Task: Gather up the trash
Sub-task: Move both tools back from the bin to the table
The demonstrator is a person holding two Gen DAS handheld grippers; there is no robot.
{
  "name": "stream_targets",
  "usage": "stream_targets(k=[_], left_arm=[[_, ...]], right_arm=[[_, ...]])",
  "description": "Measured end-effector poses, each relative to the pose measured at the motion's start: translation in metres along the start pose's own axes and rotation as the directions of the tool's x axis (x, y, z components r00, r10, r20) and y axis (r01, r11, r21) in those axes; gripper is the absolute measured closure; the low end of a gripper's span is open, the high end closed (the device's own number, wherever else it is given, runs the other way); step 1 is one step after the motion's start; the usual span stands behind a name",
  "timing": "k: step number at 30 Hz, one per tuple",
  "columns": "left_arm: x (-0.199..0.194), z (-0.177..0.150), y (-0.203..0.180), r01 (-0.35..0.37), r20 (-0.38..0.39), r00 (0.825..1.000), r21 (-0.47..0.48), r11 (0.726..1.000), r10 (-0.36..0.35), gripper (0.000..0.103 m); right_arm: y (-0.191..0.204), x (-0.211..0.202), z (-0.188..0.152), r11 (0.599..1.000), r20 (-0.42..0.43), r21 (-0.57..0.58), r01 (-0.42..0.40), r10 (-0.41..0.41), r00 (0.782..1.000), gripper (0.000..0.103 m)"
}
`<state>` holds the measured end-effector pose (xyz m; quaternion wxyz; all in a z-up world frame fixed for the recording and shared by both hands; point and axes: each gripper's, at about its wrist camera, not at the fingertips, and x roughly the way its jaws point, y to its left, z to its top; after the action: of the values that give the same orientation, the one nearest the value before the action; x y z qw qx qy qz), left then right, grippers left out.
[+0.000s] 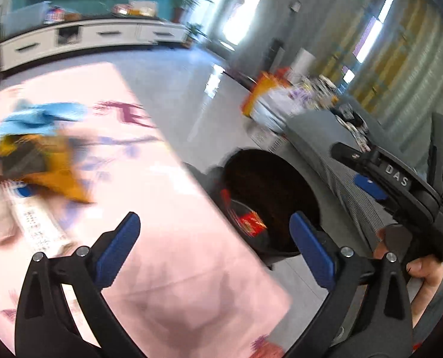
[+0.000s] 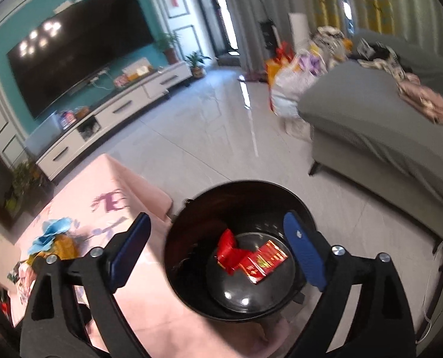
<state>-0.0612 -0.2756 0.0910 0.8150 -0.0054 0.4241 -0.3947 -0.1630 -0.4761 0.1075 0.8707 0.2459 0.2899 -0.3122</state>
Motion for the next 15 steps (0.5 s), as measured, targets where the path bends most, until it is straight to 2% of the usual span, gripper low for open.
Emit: stream_targets(k=[4,8,10,12,15], left_arm=[[-0.051,-0.006,0.043,-0.125,0.078,0.989,-0.054,0.991,0.129,0.003],[-0.104,-0.021,0.092,-0.237,0.150,0.954,-0.143,0.961,0.258,0.003],[-0.123,-0.027,0.114,-0.273,0.159,0.940,-0.181,0.945,0.302,0.003],[-0.146,-0.037,0.144,-0.293,0.185,0.920,-0.262,0.920,0.346,0.003],[-0.167,-0.047,0.183,-0.296,0.197,0.905,-0.345,0.891,0.377,0.003]], right_arm=[[0.032,-0.015,-0.001,0.996,0.040,-0.074,-0.042,0.045,0.998,0.005],[0.072,-0.027,-0.007,0.980,0.062,-0.177,-0.088,0.101,0.993,0.003],[0.090,-0.031,-0.011,0.967,0.061,-0.231,-0.104,0.121,0.991,0.003],[0.109,-0.034,-0.016,0.949,0.061,-0.301,-0.097,0.120,0.991,0.003],[0.133,-0.037,-0.025,0.923,0.063,-0.372,-0.102,0.135,0.989,0.003]])
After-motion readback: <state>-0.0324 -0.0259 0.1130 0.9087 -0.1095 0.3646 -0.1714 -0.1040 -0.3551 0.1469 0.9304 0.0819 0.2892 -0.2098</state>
